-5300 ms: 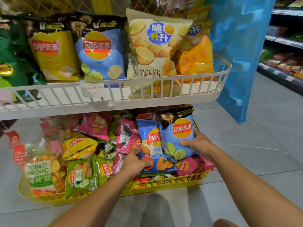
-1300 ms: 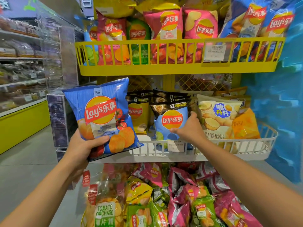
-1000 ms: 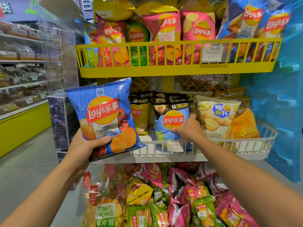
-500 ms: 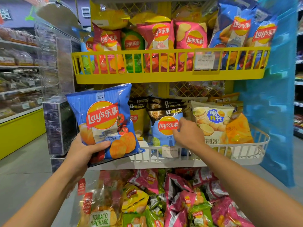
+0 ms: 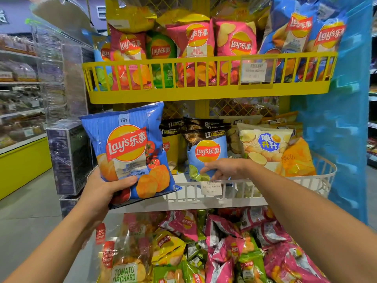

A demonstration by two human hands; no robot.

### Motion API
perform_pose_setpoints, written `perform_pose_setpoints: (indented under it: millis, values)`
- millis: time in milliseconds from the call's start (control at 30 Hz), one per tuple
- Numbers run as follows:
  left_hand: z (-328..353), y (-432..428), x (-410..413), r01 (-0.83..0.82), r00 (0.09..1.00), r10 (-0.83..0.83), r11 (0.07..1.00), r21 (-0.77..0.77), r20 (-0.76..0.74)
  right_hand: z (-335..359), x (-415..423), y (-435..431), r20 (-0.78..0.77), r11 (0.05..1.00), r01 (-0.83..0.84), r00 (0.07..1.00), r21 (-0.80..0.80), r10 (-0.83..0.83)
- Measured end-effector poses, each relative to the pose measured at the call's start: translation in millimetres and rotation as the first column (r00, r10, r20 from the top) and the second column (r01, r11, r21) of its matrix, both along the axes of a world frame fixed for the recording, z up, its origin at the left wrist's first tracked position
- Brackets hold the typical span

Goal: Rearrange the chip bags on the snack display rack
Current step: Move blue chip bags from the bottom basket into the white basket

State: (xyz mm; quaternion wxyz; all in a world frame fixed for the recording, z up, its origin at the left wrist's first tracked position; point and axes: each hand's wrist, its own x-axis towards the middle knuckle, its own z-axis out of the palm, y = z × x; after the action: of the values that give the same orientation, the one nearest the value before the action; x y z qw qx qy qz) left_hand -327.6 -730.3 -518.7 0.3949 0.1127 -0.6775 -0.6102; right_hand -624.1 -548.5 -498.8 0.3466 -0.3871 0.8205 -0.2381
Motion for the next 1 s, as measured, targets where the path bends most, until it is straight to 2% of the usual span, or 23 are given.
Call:
perform_pose_setpoints:
  millis: [100,233,333,433,533,600,767,867,1000]
  values:
    - [0,1,-1,-0.004,1.0,0.004,1.0,0.003,0.014,-4,-5,-7,0.009,0.998,0.054,0.999,-0.021,-0.054]
    - [0,5,-7,-0.001,0.999,0.0,1.0,0.01,0.037,-3,-4,-7,0.0,0.999,0.036,0.999,-0.023,-0.036]
    - [6,12,-21,0.018,0.999,-0.018,1.0,0.011,0.044,-1,3,2,-0.067,0.999,-0.023,0.998,-0.025,0.021]
    - [12,24,-42,0.065,0.996,-0.066,0.998,0.013,0.066,0,6,16,-0.15,0.99,-0.034,0.989,-0.14,0.013]
    - [17,35,-65,0.094,0.991,-0.095,0.995,0.01,0.092,-4,9,35,-0.373,0.971,-0.011,0.924,-0.238,-0.081]
    - [18,41,-81,0.083,0.992,-0.083,0.997,0.005,0.096,-10,12,50,-0.458,0.953,0.03,0.872,-0.3,-0.171]
    - [13,52,-124,0.002,0.997,-0.001,1.0,-0.02,0.079,-38,28,92,-0.467,0.825,0.099,0.785,-0.556,-0.408]
    - [10,62,-148,-0.052,0.992,0.047,0.998,0.038,0.117,-53,28,108,-0.492,0.798,0.066,0.757,-0.599,-0.431]
    - [2,63,-170,-0.074,0.985,0.069,0.997,0.028,0.16,-64,21,118,-0.513,0.796,0.046,0.742,-0.603,-0.431]
